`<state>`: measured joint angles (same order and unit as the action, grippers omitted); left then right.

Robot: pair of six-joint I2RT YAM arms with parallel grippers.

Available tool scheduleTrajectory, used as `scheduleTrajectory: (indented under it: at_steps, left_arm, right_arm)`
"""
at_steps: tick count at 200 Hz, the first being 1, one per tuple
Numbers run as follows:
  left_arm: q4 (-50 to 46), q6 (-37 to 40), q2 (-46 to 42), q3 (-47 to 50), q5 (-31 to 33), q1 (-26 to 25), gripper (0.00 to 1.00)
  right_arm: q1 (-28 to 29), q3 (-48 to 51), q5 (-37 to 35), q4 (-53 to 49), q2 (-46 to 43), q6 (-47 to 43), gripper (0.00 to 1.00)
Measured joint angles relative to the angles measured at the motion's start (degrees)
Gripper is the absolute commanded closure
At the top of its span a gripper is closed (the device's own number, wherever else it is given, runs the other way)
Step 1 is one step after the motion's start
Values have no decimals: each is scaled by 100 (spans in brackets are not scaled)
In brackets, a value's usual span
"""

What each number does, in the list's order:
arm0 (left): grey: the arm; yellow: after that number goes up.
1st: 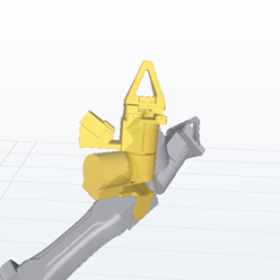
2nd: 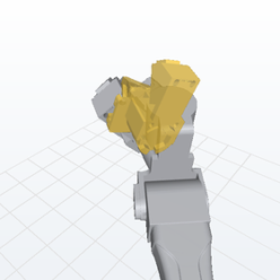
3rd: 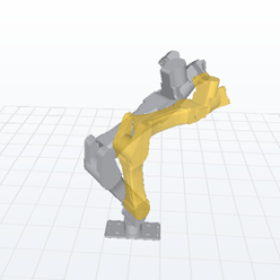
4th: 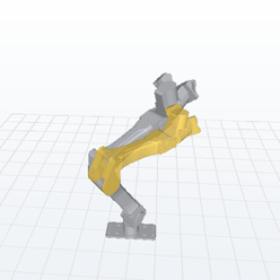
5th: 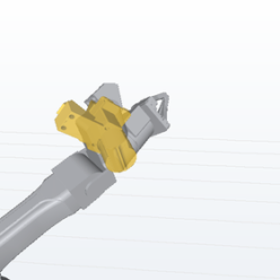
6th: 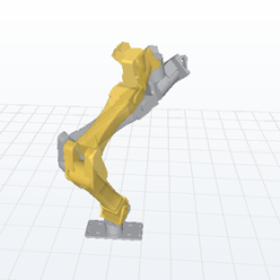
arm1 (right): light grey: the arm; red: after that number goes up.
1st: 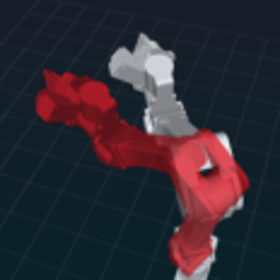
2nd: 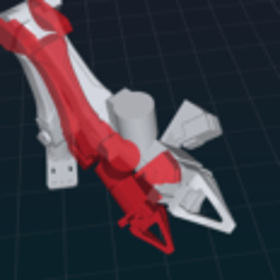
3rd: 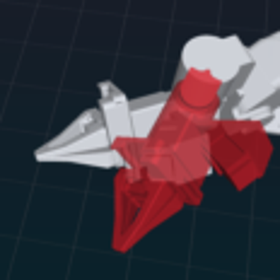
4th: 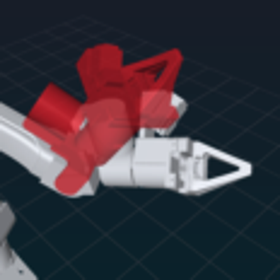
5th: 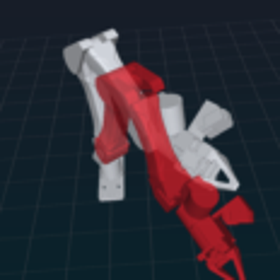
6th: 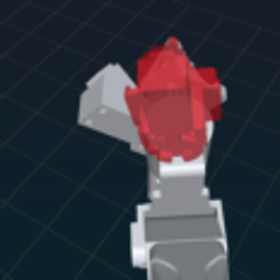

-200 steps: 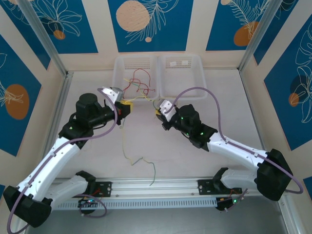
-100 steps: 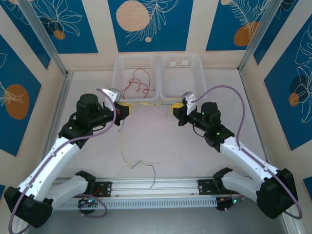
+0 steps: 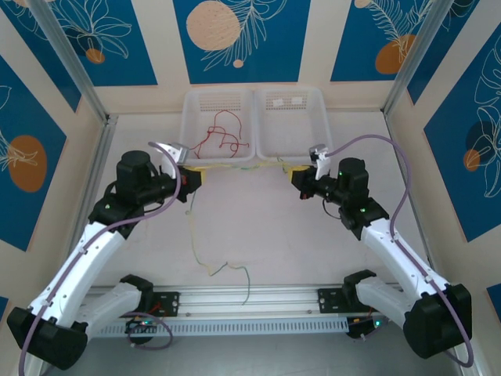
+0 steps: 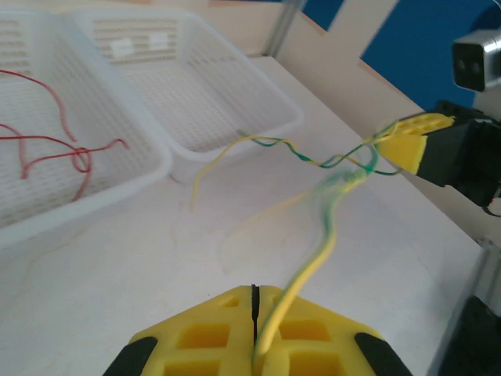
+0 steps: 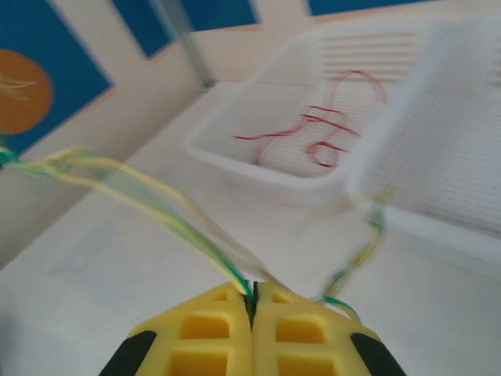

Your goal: Untangle the cables

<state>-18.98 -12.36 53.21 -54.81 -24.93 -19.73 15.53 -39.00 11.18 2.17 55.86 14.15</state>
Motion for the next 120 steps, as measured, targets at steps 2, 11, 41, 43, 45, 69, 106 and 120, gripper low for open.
scheduleTrajectory:
  at_steps: [2,11,41,43,45,69,106,120]
  left_arm:
    - [0,-2,-22,0,26,48,100]
    - [0,-15,-111,-17,129,238,100]
    - [4,-44,-306,-146,348,404,100]
    - [2,-44,-308,-155,352,404,100]
    - [0,-44,-310,-164,354,402,100]
    - [0,-48,-289,-184,356,402,100]
    - [2,-66,-269,-184,358,404,100]
    - [2,-63,-249,-184,365,409,100]
  right_arm:
    - [-63,0,-66,-55,-2,9,100]
    - [-295,0,-323,-267,22,44,100]
    - [-647,2,-997,-828,168,203,100]
    - [-664,2,-1008,-846,168,234,100]
    - [-678,2,-1025,-870,170,240,100]
    - [-737,2,-1130,-940,160,348,100]
    - [-737,2,-1110,-953,144,409,100]
    - [-737,0,-1097,-1008,79,433,100]
